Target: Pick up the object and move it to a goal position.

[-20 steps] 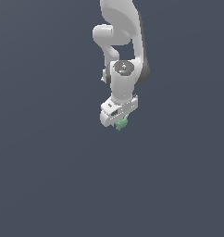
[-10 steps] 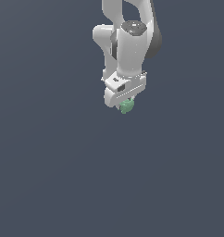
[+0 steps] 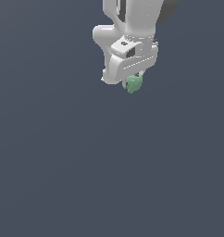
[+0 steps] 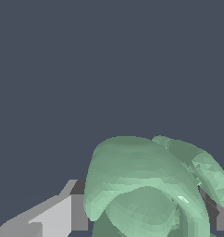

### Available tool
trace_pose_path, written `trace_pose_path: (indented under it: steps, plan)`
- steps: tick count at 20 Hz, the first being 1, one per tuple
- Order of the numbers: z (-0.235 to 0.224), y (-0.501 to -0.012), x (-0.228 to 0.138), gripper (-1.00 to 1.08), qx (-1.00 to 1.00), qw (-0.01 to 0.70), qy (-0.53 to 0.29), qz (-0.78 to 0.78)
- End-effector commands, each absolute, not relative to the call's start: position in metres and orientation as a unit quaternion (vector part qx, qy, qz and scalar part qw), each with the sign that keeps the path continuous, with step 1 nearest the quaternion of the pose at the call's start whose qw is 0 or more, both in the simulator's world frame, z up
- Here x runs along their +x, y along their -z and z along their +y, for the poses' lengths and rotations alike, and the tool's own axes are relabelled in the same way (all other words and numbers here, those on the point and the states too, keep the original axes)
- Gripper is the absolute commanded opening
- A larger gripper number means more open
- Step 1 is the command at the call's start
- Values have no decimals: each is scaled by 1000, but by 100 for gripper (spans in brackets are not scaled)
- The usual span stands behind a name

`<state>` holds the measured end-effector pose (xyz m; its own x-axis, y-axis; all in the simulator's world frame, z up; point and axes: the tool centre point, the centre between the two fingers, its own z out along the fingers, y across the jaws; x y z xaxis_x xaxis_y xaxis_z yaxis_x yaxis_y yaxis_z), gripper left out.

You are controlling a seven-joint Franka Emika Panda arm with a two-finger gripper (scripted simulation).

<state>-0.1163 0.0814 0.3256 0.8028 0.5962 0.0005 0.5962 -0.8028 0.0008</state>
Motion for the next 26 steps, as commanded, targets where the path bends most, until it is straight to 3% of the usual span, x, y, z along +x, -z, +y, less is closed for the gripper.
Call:
trace_pose_path:
  steps: [1,14,26]
  plan:
    - [87,-351,-122,-100,949,0,0,314]
    - [106,-451,-139,-100,950,0,0,313]
    - [111,-471,-140,-100,950,0,0,313]
